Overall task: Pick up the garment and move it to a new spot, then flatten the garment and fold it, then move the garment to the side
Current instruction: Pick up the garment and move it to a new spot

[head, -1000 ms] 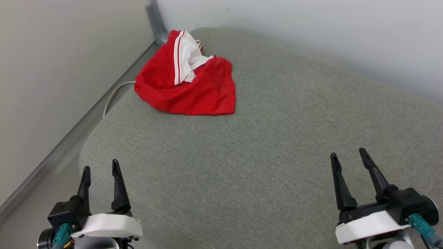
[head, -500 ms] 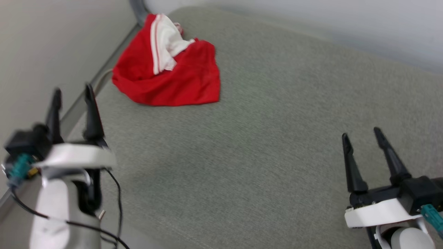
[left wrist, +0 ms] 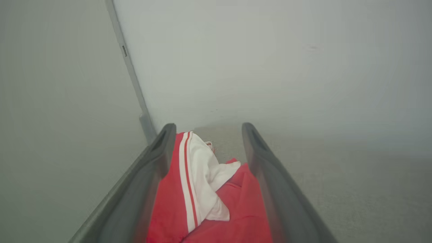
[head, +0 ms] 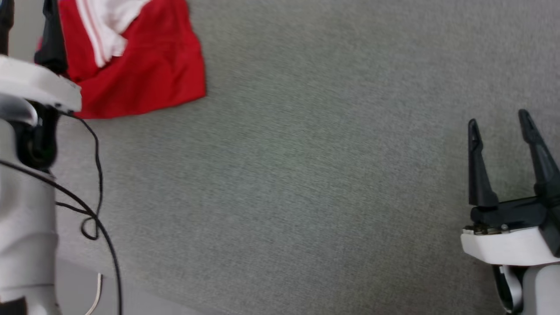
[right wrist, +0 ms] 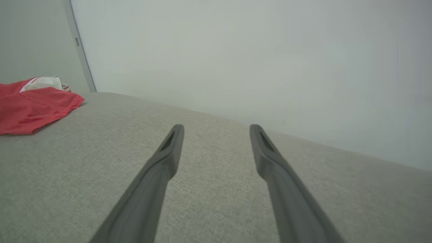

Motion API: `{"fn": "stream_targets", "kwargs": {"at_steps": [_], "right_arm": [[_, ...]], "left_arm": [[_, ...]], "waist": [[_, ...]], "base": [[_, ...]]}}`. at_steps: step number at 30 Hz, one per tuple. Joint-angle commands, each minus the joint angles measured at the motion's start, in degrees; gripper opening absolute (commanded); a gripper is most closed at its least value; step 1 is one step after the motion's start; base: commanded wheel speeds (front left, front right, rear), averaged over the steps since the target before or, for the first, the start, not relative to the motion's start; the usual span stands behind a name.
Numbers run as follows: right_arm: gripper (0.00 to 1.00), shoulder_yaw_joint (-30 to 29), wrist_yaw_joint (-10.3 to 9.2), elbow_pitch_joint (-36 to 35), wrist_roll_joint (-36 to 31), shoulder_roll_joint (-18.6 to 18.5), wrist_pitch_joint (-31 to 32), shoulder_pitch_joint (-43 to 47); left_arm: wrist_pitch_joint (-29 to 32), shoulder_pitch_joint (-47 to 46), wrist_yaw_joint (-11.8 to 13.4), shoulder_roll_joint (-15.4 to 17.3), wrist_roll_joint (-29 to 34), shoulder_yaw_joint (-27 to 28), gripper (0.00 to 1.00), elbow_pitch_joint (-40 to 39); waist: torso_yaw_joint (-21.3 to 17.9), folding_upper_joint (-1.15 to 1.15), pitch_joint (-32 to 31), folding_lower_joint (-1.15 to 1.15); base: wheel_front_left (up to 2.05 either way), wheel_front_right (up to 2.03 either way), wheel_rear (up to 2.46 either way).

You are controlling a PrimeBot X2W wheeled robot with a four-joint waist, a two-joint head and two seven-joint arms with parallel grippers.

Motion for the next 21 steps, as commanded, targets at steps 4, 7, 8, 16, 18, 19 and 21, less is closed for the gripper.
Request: {"fn": "stream_targets", "kwargs": {"at_steps": [4,7,8,16,18,19,21], "right_arm": [[1.00,-1.31,-0.06,-2.03,-0.50,0.02,-0.14,-1.51],[1.00,-1.66,-0.06,-2.68,-0.63,0.02,-0.14,-1.87],[1.00,-1.77,-0.06,-3.32,-0.70,0.02,-0.14,-2.26],[1.00,-2.23,-0.06,-4.03,-0.46,0.02,-0.14,-3.05],[1.00,-2.45,-0.06,-4.09,-0.35,0.02,-0.14,-3.28],[1.00,-2.48,-0.06,-4.18,-0.31,0.02,-0.14,-3.43],[1.00,-2.70,-0.06,-4.21,-0.32,0.02,-0.14,-3.43]], "left_arm": [[10.21,-4.42,-0.02,5.40,-7.69,-4.94,1.00,3.07],[16.51,-5.77,-0.02,7.56,-11.67,-7.17,1.00,4.11],[22.84,-7.06,-0.02,9.57,-15.13,-9.08,1.00,4.70],[41.54,-9.72,-0.04,14.93,-23.35,-12.93,1.00,7.76],[44.06,-10.18,-0.03,16.17,-23.43,-14.27,1.00,8.59],[45.32,-10.15,-0.03,16.51,-23.37,-15.25,1.00,9.20],[47.76,-9.80,-0.04,16.58,-23.78,-17.17,1.00,10.37]], "waist": [[-4.20,0.00,5.59,-0.01],[-4.90,0.00,6.73,-0.01],[-5.49,0.00,7.81,-0.01],[-7.45,0.00,10.81,-0.01],[-7.86,0.00,11.59,-0.01],[-8.06,0.00,11.96,-0.01],[-8.29,0.00,12.48,-0.01]], "base": [[0.00,0.00,0.00],[0.00,0.00,0.00],[0.00,0.00,0.00],[0.00,0.00,0.00],[0.00,0.00,0.00],[0.00,0.00,0.00],[0.00,0.00,0.00]]}}
